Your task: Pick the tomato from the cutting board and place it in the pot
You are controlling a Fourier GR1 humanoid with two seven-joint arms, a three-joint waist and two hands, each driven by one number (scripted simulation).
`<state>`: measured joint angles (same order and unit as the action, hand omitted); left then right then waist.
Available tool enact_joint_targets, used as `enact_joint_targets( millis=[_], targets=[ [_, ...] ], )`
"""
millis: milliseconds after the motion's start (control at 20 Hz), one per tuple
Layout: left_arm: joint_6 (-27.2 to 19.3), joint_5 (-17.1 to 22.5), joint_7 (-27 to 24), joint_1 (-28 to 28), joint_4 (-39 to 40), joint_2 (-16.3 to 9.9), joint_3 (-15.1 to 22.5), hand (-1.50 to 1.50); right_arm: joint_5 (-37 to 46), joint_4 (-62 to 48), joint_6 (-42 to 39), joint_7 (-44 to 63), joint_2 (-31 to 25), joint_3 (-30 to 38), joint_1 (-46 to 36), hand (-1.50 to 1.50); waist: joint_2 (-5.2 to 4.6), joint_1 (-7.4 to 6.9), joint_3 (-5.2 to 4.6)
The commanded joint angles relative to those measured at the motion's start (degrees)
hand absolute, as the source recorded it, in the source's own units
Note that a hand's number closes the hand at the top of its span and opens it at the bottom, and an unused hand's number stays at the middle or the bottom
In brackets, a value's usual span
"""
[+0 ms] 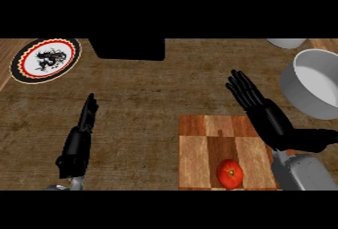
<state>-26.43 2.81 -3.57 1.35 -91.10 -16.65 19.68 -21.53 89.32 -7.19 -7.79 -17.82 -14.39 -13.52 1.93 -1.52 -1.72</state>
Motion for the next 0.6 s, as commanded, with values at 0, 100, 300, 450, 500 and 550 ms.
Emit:
enact_joint_targets(
  millis=[0, 100, 300, 450, 500, 550],
  targets=[
    [1.5, 2.6, -0.8, 1.7, -1.3, 0.2, -2.8, 0.00, -3.0, -2.2, -8.6, 0.1, -1.9, 0.1, -6.3, 1.50, -2.07, 0.33, 1.71],
    [2.7, 4.3, -0.5, 5.1, -2.1, -0.2, -4.4, 0.00, -8.7, -1.5, -19.6, 0.5, -3.9, -1.7, -11.5, 1.50, -2.67, -1.97, 1.74],
    [3.6, 5.6, 0.8, 6.0, -2.8, 0.7, -3.6, 0.00, 5.3, 5.7, -24.3, -5.0, -13.4, -0.7, -22.4, 1.50, 0.16, -2.45, 1.22],
    [7.0, 10.8, 1.5, 11.3, -2.3, -0.4, -8.8, 0.00, 4.1, -9.8, -34.9, -15.8, -15.0, 1.6, -21.2, -1.50, -3.92, -2.38, 1.93],
    [7.4, 11.3, 3.0, 12.2, -2.4, -0.9, -9.2, 0.00, 6.5, -8.2, -37.7, -20.5, -15.4, 0.2, -20.4, -1.50, -3.76, -1.91, 2.05],
    [7.2, 11.0, 3.3, 12.5, -3.1, -1.1, -9.1, 0.00, 8.1, -9.2, -38.8, -24.4, -15.7, 0.8, -20.7, -1.50, -3.91, -2.50, 2.18]
  ],
)
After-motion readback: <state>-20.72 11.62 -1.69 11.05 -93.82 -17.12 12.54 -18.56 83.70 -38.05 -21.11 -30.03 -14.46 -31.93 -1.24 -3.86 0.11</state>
